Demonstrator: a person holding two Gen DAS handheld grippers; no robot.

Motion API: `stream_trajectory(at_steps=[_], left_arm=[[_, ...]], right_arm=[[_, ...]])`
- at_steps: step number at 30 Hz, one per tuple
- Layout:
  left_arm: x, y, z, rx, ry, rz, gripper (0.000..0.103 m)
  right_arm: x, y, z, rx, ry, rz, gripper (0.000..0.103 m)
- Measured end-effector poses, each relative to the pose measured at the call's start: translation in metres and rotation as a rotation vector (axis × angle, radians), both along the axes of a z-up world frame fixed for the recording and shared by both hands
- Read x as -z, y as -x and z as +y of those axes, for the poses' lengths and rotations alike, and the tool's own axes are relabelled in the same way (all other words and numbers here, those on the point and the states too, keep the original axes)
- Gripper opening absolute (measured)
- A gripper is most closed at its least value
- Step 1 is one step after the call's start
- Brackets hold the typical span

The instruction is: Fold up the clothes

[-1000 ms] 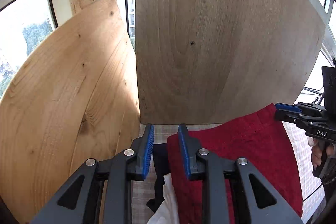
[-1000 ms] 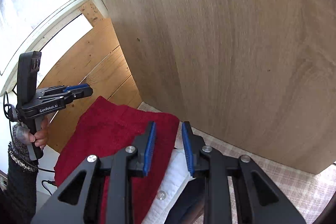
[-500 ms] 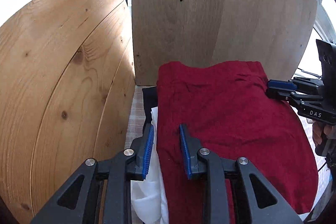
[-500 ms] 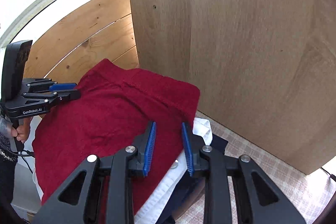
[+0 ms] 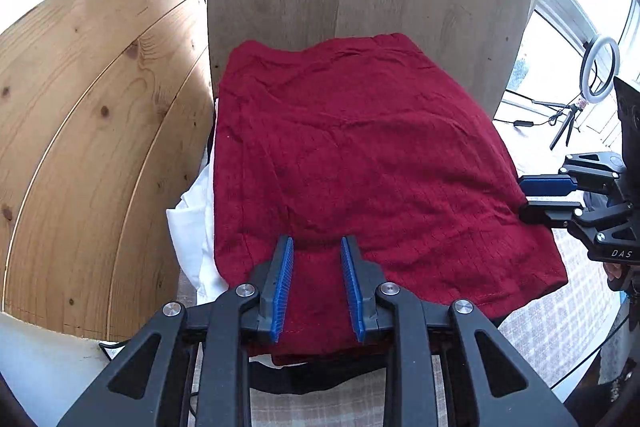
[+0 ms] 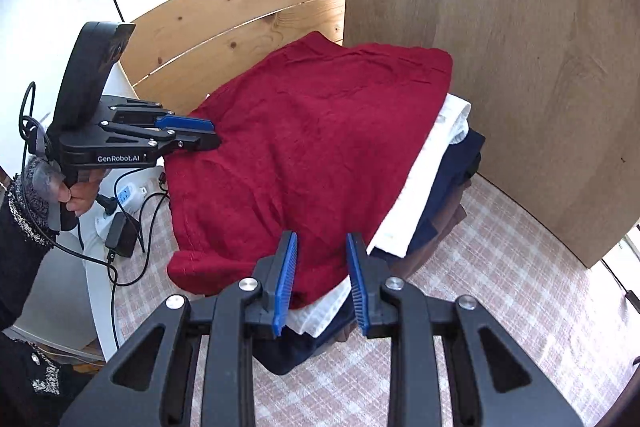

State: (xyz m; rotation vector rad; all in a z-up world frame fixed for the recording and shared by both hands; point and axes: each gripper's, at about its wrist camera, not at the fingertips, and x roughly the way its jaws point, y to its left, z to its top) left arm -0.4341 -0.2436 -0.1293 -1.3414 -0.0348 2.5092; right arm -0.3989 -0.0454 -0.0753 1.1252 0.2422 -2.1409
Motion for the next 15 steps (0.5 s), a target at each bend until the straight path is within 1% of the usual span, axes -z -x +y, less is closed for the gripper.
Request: stream_trajectory(at_steps=[2, 4, 5, 7, 8, 9, 10, 11, 12, 14, 15], left_arm=[[-0.008, -0.004, -0.006, -0.025, -0.013, 0.020, 0.022], [-0.020, -0.011, -0.009, -0.054, 0.001, 0.048, 0.022], [-0.026, -0.016, -0.010, -0.064, 0.002, 0.056, 0.022], [-0.039, -0.033, -0.007, -0.074, 0.009, 0.079, 0.028], [-0.045, -0.043, -0.003, -0.074, 0.020, 0.096, 0.036], [-0.049, -0.053, 0.001, -0.077, 0.035, 0.114, 0.050], [-0.052, -0.062, 0.005, -0.085, 0.057, 0.132, 0.058], [-0.054, -0.072, 0.009, -0.095, 0.077, 0.151, 0.071], [-0.056, -0.082, 0.014, -0.107, 0.085, 0.167, 0.078], [-0.057, -0.096, 0.021, -0.131, 0.062, 0.164, 0.078], [-0.057, -0.103, 0.025, -0.133, 0.038, 0.146, 0.078]], right_arm=[[0.000, -0.001, 0.014, 0.028, 0.014, -0.039, 0.025], [-0.010, -0.006, 0.028, 0.080, 0.069, -0.065, 0.026], [-0.015, -0.009, 0.035, 0.107, 0.098, -0.077, 0.030], [-0.025, -0.026, 0.046, 0.153, 0.117, -0.058, 0.052], [-0.029, -0.035, 0.050, 0.179, 0.117, -0.041, 0.057], [-0.032, -0.044, 0.053, 0.220, 0.103, -0.028, 0.063], [-0.032, -0.052, 0.055, 0.263, 0.083, -0.018, 0.063], [-0.031, -0.061, 0.057, 0.307, 0.059, -0.010, 0.063], [-0.030, -0.069, 0.059, 0.342, 0.039, -0.004, 0.064], [-0.028, -0.084, 0.062, 0.397, 0.008, 0.005, 0.064], [-0.027, -0.091, 0.062, 0.411, 0.003, 0.007, 0.064]])
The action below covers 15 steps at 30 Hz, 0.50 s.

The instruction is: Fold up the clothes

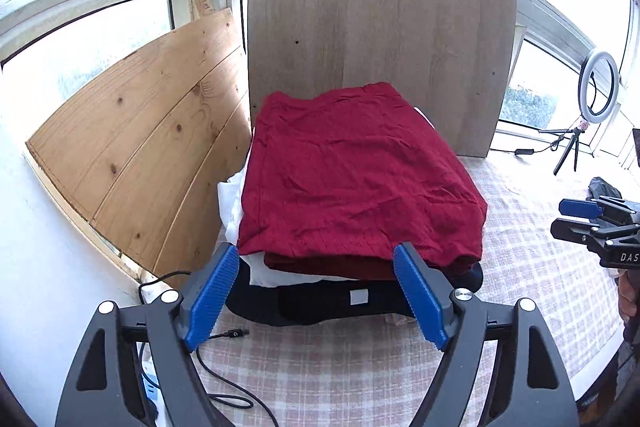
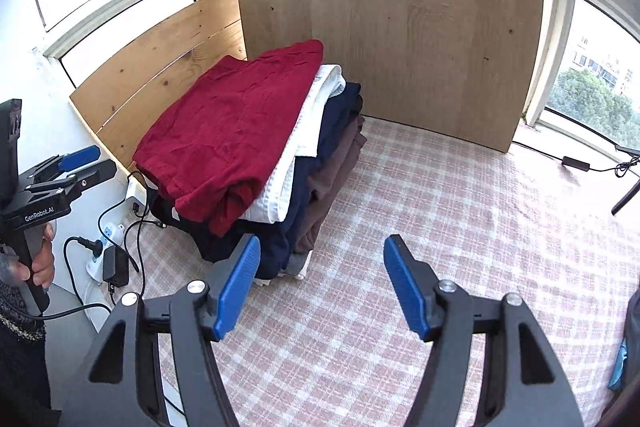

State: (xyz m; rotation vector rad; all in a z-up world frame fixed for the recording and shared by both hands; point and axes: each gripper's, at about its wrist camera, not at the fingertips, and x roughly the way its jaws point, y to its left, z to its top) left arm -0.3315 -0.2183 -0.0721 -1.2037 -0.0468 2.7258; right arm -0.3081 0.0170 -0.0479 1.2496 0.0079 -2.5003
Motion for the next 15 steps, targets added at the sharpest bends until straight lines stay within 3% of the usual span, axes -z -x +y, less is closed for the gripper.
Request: stream_trajectory(at_steps=[2, 6, 9, 15], left_arm=[[0.000, -0.010, 0.011, -0.002, -0.023, -0.031, 0.078], [-0.002, -0.033, 0.042, -0.014, 0.059, -0.019, 0.078], [-0.008, -0.055, 0.056, -0.034, 0.041, -0.026, 0.078], [-0.024, -0.107, 0.091, -0.139, 0.054, -0.002, 0.079]], right_arm=[[0.000, -0.012, 0.004, 0.021, 0.016, -0.004, 0.064], [-0.003, -0.035, 0.017, 0.032, 0.045, -0.008, 0.064], [-0.005, -0.054, 0.032, 0.036, 0.033, -0.001, 0.064], [-0.001, -0.093, 0.080, 0.024, 0.026, -0.008, 0.064]])
